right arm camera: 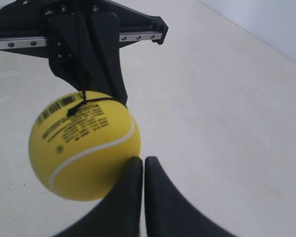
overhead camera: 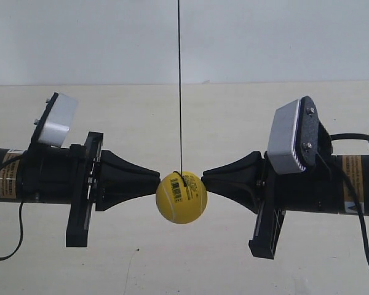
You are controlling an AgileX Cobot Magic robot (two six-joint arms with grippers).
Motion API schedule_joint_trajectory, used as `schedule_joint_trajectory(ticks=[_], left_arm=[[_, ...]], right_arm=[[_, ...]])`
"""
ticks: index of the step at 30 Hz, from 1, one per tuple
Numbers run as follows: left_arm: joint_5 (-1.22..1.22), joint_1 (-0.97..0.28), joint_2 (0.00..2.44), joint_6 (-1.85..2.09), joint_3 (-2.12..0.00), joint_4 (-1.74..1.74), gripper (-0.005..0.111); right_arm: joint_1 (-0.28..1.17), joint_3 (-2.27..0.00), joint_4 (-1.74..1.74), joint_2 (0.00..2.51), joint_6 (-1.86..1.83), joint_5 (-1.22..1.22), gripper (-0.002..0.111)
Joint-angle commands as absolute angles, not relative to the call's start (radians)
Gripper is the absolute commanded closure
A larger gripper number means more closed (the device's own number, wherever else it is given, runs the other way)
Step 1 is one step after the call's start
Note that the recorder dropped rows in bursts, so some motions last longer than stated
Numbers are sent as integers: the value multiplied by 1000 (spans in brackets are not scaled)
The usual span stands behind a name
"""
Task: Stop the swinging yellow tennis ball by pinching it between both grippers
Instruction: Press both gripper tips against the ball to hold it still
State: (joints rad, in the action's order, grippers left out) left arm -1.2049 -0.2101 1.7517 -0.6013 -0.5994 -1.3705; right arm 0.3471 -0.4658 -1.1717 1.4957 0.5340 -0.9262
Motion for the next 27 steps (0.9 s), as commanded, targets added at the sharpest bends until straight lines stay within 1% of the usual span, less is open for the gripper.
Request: schedule_joint_trajectory(ticks=[1, 27], left_arm=[[-1199, -218, 1752, -597, -602, -1355, 102], [-1195, -218, 1752, -597, -602, -1355, 102]], right_arm=[[348, -471, -1175, 1488, 534, -935, 108], [348, -471, -1172, 1488, 522, -934, 108]])
